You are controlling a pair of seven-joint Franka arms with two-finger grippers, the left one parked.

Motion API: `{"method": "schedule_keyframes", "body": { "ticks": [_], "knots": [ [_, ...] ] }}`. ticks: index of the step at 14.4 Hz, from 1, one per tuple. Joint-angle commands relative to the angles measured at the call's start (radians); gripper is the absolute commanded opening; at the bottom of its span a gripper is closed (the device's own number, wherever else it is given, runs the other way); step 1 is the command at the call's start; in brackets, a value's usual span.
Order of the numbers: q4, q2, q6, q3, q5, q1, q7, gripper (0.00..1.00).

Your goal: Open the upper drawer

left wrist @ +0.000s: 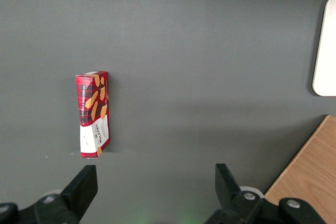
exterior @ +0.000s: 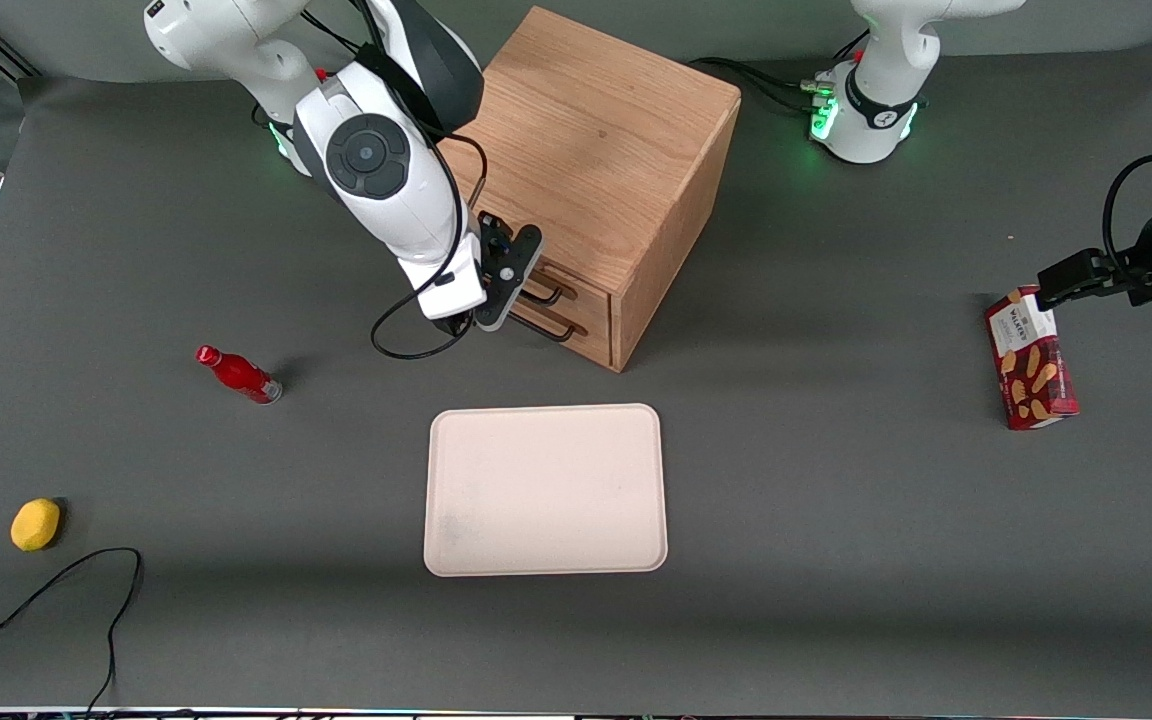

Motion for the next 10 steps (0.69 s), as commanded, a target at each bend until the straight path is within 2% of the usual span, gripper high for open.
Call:
{"method": "schedule_keyframes", "body": {
  "ticks": [1,10],
  "knots": [
    [-0.053,-0.030,0.045,-0.016,0.016,0.012,-0.032,1.00],
    [-0.105,-0.027,0.119,-0.016,-0.001,0.014,-0.032,1.00]
  ]
}}
